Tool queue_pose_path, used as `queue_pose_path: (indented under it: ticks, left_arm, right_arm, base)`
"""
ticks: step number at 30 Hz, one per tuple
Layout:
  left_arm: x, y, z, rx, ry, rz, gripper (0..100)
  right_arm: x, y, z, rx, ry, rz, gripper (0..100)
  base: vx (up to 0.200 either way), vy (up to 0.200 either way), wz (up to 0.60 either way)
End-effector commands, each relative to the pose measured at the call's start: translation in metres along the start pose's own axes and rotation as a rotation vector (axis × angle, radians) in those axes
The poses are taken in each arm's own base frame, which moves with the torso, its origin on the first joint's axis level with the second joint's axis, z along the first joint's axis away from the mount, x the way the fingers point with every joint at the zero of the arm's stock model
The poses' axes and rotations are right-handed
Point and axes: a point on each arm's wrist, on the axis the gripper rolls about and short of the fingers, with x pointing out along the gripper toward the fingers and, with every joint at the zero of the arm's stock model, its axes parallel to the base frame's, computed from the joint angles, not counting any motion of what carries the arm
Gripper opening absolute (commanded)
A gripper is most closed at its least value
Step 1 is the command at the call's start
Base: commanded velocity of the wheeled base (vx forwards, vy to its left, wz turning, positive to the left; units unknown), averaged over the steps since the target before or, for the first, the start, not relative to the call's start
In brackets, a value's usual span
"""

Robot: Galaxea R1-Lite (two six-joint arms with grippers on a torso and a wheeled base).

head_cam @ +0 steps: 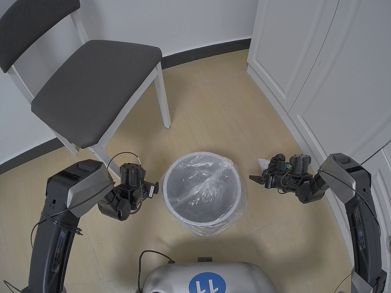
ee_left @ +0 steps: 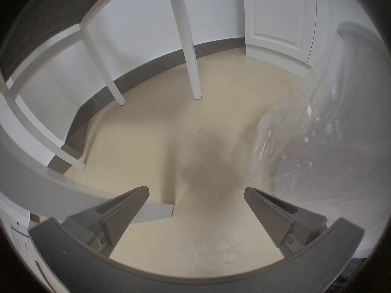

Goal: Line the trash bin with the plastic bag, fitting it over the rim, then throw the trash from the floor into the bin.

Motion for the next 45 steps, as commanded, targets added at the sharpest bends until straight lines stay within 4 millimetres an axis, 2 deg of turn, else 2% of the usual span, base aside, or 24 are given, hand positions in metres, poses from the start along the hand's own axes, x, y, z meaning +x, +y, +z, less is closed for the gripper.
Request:
queue_pose_path:
  ticks: [1,5,6,7,10,13,14,16,19,22,25,27,28,29,30,31,37,38,40,41,43,45]
  left_arm:
    - [-0.051,0.012,0.028,-0.013,-0.082,0.01,100]
    - [-0.087,0.016,0.033,-0.026,-0.126,0.008,100]
    - [-0.089,0.017,0.033,-0.028,-0.127,0.008,100]
    - [-0.104,0.017,0.036,-0.044,-0.159,0.005,100]
    - [-0.13,0.02,0.04,-0.053,-0.192,0.025,100]
    - [-0.144,0.021,0.043,-0.06,-0.214,0.053,100]
    - [-0.158,0.023,0.047,-0.067,-0.236,0.074,100]
    - [-0.173,0.026,0.045,-0.069,-0.239,0.091,100]
    - [-0.191,0.032,0.042,-0.08,-0.247,0.118,100]
    - [-0.202,0.039,0.038,-0.094,-0.257,0.142,100]
    - [-0.233,0.044,0.037,-0.159,-0.254,0.124,100]
    - [-0.251,0.04,0.034,-0.166,-0.248,0.093,100]
    - [-0.251,0.04,0.034,-0.166,-0.248,0.093,100]
    - [-0.264,0.039,0.034,-0.162,-0.254,0.079,100]
    - [-0.264,0.039,0.034,-0.162,-0.254,0.079,100]
    - [-0.284,0.039,0.033,-0.156,-0.266,0.058,100]
    - [-0.31,0.044,0.038,-0.17,-0.32,0.051,100]
    - [-0.328,0.048,0.036,-0.174,-0.345,0.049,100]
    - [-0.349,0.05,0.035,-0.177,-0.386,0.025,100]
    - [-0.355,0.05,0.038,-0.189,-0.416,0.012,100]
    - [-0.36,0.05,0.04,-0.195,-0.437,0.0,100]
    - [-0.366,0.051,0.043,-0.199,-0.466,0.003,100]
  right_arm:
    - [-0.007,0.006,0.017,-0.012,-0.025,0.004,100]
    - [-0.02,0.016,0.039,-0.021,-0.057,0.003,100]
    - [-0.02,0.018,0.041,-0.022,-0.059,0.003,100]
    - [-0.029,0.027,0.052,-0.028,-0.072,0.003,100]
    - [-0.05,0.047,0.073,-0.044,-0.096,-0.017,100]
    - [-0.061,0.057,0.083,-0.057,-0.115,-0.052,100]
    - [-0.075,0.065,0.092,-0.066,-0.138,-0.111,100]
    - [-0.091,0.074,0.104,-0.071,-0.173,-0.195,100]
    - [-0.114,0.085,0.111,-0.065,-0.2,-0.321,100]
    - [-0.132,0.097,0.107,-0.061,-0.195,-0.39,100]
    - [-0.157,0.115,0.102,-0.115,-0.184,-0.505,100]
    - [-0.167,0.123,0.097,-0.161,-0.171,-0.575,100]
    - [-0.167,0.123,0.097,-0.161,-0.171,-0.575,100]
    - [-0.173,0.129,0.091,-0.186,-0.157,-0.613,100]
    - [-0.173,0.129,0.091,-0.186,-0.157,-0.613,100]
    - [-0.18,0.14,0.084,-0.203,-0.153,-0.631,100]
    - [-0.196,0.155,0.069,-0.211,-0.128,-0.637,100]
    - [-0.214,0.164,0.065,-0.215,-0.129,-0.648,100]
    - [-0.233,0.173,0.069,-0.229,-0.161,-0.639,100]
    - [-0.243,0.178,0.071,-0.233,-0.174,-0.637,100]
    - [-0.249,0.18,0.071,-0.233,-0.183,-0.637,100]
    - [-0.26,0.183,0.065,-0.234,-0.18,-0.639,100]
  base:
    - [0.0,0.0,0.0]
    - [0.0,0.0,0.0]
    - [0.0,0.0,0.0]
    - [0.0,0.0,0.0]
    - [0.0,0.0,0.0]
    - [0.0,0.0,0.0]
    - [0.0,0.0,0.0]
    - [0.0,0.0,0.0]
    - [0.0,0.0,0.0]
    - [0.0,0.0,0.0]
    - [0.0,0.0,0.0]
    - [0.0,0.0,0.0]
    - [0.0,0.0,0.0]
    - [0.0,0.0,0.0]
    - [0.0,0.0,0.0]
    - [0.0,0.0,0.0]
    - [0.0,0.0,0.0]
    - [0.0,0.0,0.0]
    - [0.0,0.0,0.0]
    - [0.0,0.0,0.0]
    - [0.0,0.0,0.0]
    - [0.0,0.0,0.0]
